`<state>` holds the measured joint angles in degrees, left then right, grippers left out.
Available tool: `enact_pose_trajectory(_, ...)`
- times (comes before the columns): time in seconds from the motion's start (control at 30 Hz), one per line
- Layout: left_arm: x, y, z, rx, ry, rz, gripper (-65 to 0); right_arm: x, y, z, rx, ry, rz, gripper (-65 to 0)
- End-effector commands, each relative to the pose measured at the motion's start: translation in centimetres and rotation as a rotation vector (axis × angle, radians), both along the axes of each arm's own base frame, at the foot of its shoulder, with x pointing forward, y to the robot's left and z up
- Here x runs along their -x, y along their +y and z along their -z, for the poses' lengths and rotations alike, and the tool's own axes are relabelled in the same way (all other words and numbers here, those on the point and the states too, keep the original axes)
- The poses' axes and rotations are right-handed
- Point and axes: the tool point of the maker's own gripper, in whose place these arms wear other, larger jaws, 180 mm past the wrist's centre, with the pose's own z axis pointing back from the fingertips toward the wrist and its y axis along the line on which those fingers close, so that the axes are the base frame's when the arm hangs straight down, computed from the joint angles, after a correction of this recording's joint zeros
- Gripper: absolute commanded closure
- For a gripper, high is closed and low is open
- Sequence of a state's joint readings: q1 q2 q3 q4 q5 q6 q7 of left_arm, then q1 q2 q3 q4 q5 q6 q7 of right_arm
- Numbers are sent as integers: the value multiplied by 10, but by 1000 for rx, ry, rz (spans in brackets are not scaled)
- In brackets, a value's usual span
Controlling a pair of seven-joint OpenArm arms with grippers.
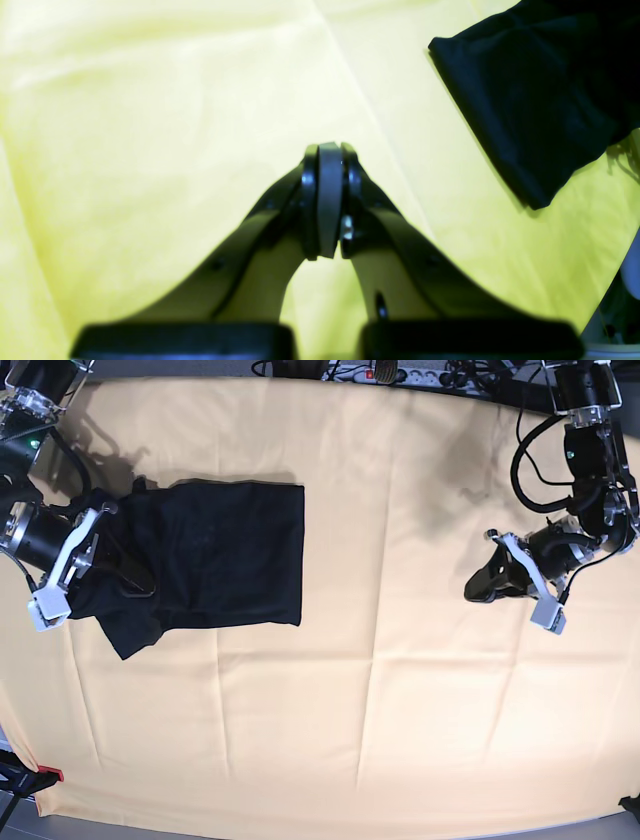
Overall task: Fold the T-shirt properly
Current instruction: 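Fold the strip end over again with the right gripper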
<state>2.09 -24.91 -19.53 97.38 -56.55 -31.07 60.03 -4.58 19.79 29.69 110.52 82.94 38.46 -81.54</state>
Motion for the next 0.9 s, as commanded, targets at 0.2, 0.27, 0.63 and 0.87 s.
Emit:
enact_pose_trajectory(0.2,-6,0,-16,13,-54,5,0,3,59,-8,-118,-45,-143,0)
enact_pose_trajectory(0.27,-6,0,-16,14,-55,5,0,3,75,-2,-112,-30,-178,0)
enact_pose_trajectory(0.63,-6,0,-16,13,-55,5,0,-13,143,17,24,-67,-259,-500)
enact_pose_trajectory(0.87,-6,1,-16,12,-54,5,0,-21,163,-26,-34,-165,-378,-506)
